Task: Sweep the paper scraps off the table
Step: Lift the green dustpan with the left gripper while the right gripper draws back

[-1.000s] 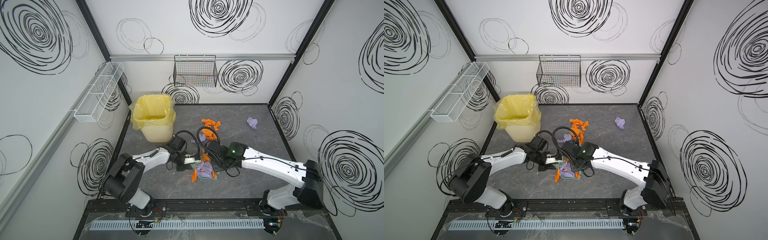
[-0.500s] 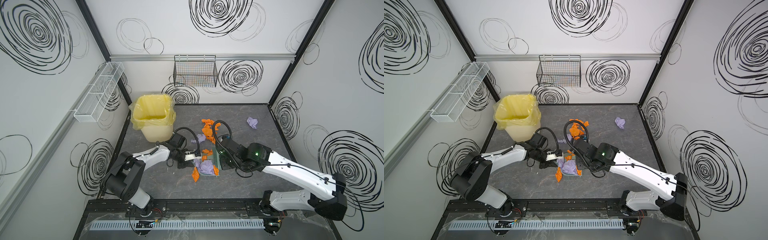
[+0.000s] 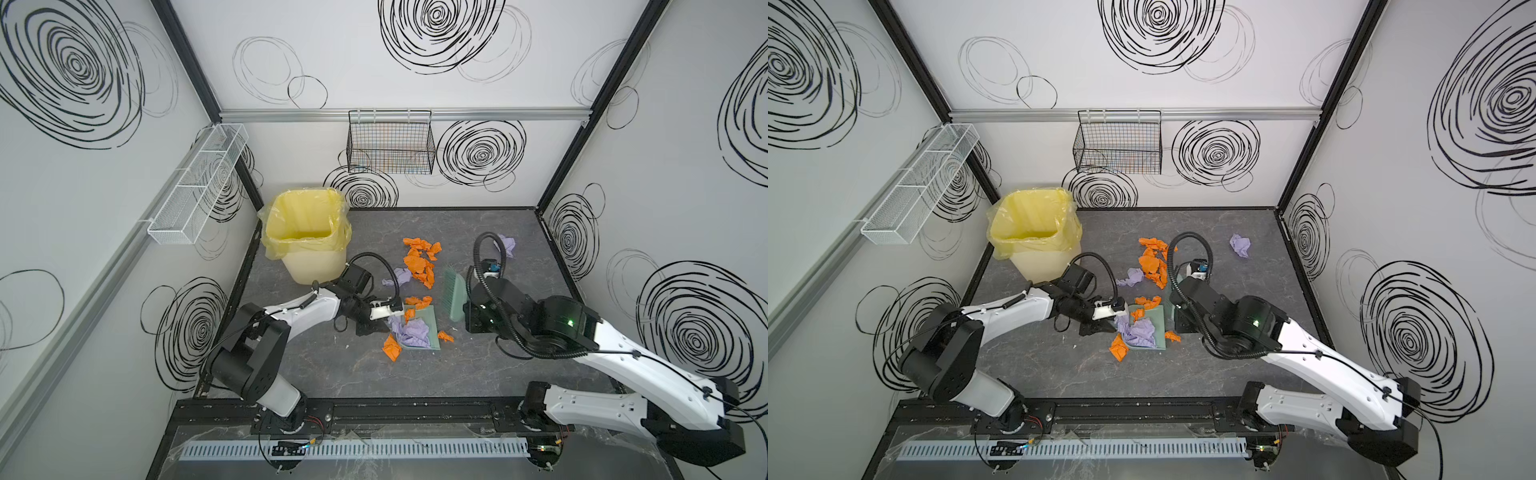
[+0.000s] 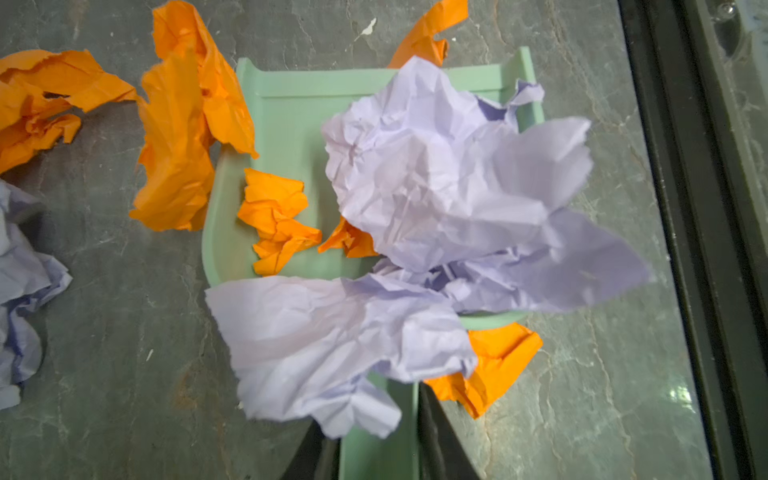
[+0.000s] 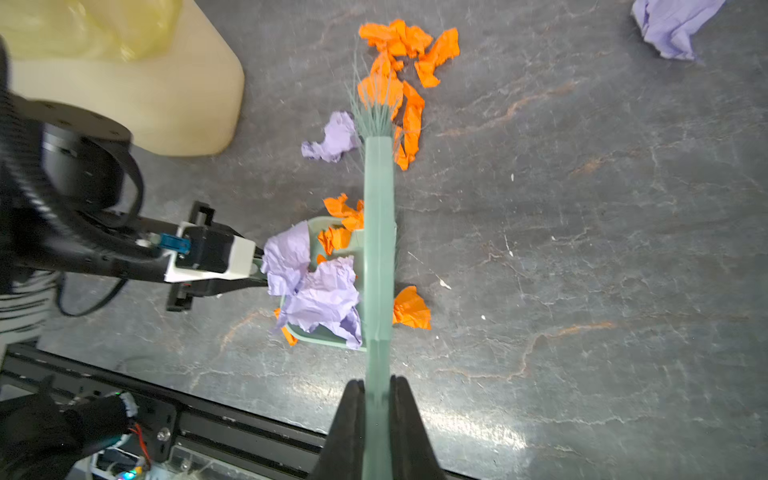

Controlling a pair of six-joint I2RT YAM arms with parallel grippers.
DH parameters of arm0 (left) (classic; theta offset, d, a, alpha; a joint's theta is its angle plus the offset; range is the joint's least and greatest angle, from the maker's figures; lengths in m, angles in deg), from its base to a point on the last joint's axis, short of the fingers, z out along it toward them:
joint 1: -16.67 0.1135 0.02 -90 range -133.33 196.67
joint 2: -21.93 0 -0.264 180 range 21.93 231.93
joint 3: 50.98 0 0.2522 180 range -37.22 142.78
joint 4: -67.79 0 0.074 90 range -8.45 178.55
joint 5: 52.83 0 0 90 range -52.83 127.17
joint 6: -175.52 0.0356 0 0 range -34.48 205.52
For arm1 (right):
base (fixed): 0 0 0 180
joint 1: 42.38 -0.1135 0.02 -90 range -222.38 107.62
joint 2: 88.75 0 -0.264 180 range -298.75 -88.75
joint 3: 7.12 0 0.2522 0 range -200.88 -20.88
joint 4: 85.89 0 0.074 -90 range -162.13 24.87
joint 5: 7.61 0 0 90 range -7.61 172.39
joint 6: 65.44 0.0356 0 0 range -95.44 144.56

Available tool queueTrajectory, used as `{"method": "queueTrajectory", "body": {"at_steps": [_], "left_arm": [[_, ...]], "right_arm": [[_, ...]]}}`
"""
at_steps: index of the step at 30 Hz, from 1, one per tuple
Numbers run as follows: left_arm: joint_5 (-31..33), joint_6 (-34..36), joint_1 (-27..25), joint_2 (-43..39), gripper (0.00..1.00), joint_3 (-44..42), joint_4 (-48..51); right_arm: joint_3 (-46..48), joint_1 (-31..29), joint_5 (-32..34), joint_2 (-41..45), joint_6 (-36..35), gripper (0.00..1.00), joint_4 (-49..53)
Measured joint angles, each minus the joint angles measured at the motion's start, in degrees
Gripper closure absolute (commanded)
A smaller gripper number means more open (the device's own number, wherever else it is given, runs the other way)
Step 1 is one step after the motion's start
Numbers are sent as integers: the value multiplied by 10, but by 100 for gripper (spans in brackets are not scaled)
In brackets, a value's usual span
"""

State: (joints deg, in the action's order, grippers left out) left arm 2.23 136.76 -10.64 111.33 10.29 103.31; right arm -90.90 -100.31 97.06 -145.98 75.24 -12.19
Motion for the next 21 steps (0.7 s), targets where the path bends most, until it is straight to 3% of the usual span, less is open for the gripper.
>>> {"method": "queueTrajectory", "body": {"at_steps": [13, 21], "left_arm": [[5, -1, 1, -4, 100, 3, 9], [14, -2, 7, -56, 100, 35, 41]], "right_arm": [[40, 19, 25, 17, 19, 100, 2], [74, 31, 23, 37, 21, 100, 1]]}}
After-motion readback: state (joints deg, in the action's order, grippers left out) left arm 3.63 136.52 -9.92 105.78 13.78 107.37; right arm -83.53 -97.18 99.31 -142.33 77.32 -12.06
